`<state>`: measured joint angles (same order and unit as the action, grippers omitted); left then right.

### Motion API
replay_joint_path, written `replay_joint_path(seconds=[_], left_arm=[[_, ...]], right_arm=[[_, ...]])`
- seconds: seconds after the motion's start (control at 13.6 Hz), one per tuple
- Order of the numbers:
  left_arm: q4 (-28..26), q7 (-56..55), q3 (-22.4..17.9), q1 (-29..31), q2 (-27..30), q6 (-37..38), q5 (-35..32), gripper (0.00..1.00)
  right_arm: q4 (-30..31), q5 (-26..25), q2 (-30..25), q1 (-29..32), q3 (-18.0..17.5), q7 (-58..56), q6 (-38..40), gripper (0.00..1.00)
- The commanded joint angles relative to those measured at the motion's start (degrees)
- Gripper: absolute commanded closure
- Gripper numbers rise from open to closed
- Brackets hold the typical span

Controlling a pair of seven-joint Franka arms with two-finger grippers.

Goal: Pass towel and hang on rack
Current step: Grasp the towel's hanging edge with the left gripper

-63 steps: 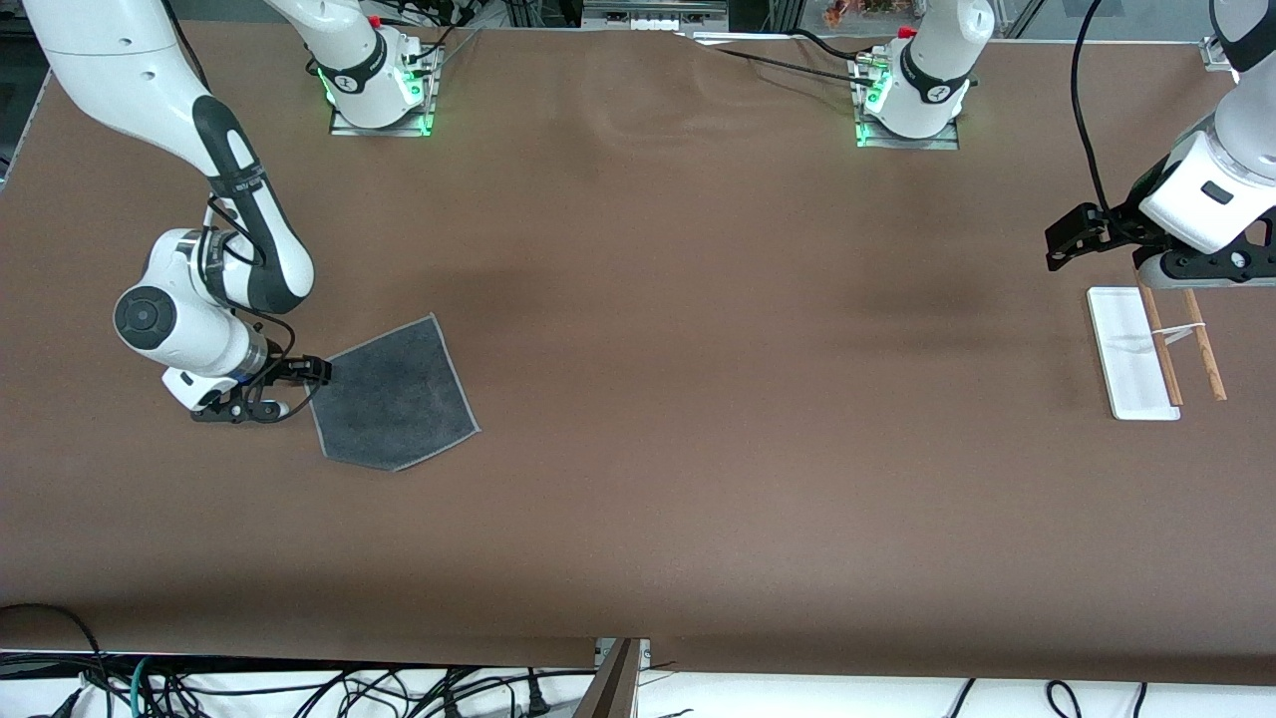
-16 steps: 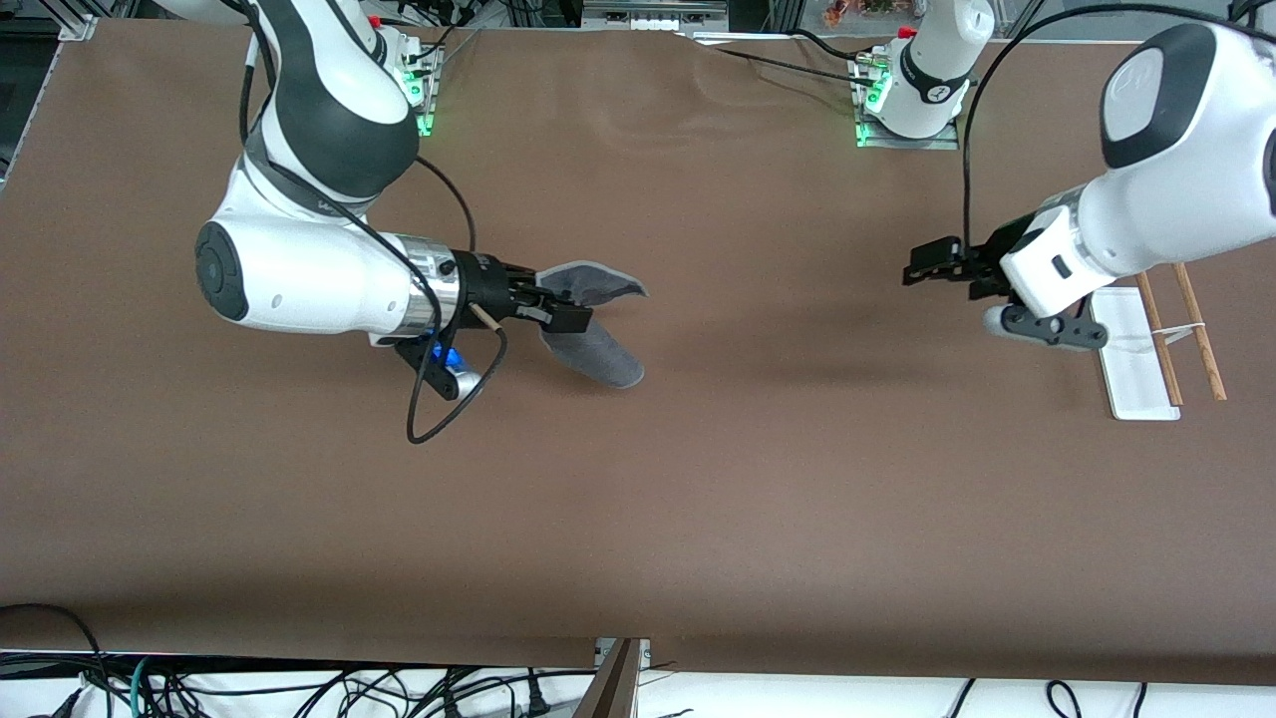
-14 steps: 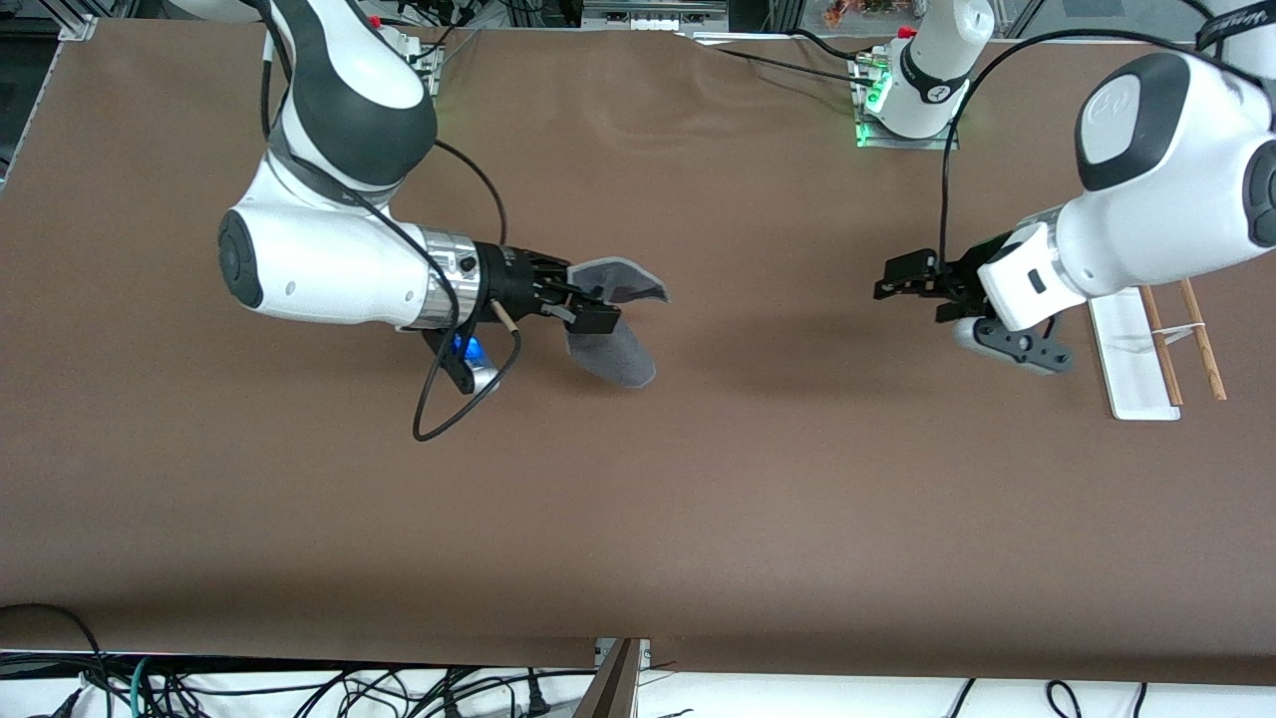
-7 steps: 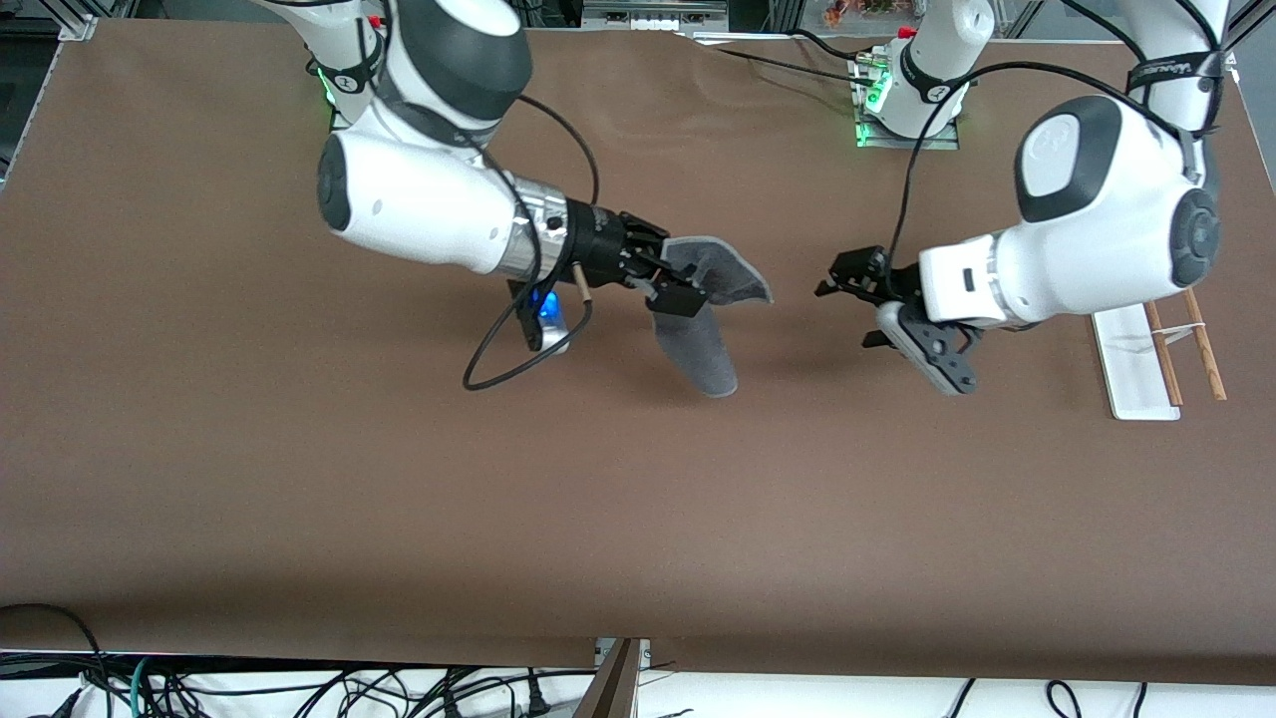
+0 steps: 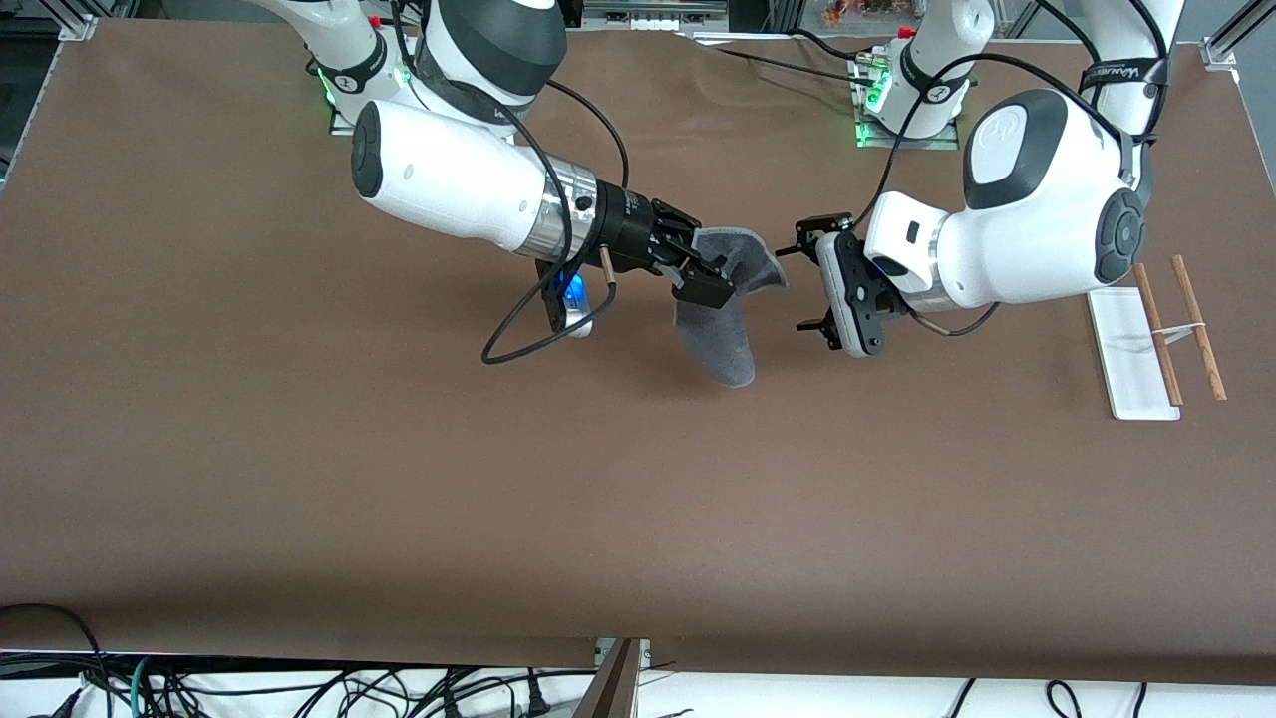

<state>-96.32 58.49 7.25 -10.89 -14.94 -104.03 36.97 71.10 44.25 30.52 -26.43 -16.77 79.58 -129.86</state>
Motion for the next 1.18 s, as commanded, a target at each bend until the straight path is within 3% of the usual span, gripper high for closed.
replay_joint_path(seconds=[0.0,0.15,0.22,0.29,0.44,1.11], left_arm=[[-1.68,5.5,0.05,0.0,0.44,-0.65,2.67,0.0],[-1.68,5.76,0.92,-0.01,0.53,-1.0,2.58,0.04],[-1.77,6.54,1.19,-0.01,0.35,-1.7,2.67,0.16],[-2.12,7.33,1.28,-0.09,0.09,-2.75,2.67,0.32],[-2.47,7.87,1.36,-0.18,-0.09,-3.46,2.76,0.98],[-2.38,7.87,1.63,-0.01,-0.09,-3.2,2.76,1.0]], right_arm=[[-1.23,0.93,0.33,-0.38,-0.02,0.92,-0.4,1.0],[-1.23,0.93,0.42,-0.38,-0.02,0.84,-0.4,1.0],[-1.23,0.93,0.33,-0.38,-0.02,0.84,-0.4,1.0],[-1.23,0.93,0.42,-0.38,-0.02,0.92,-0.4,1.0],[-1.23,0.93,0.33,-0.38,-0.02,0.92,-0.48,1.0],[-1.23,0.93,0.42,-0.29,-0.02,0.84,-0.48,1.0]])
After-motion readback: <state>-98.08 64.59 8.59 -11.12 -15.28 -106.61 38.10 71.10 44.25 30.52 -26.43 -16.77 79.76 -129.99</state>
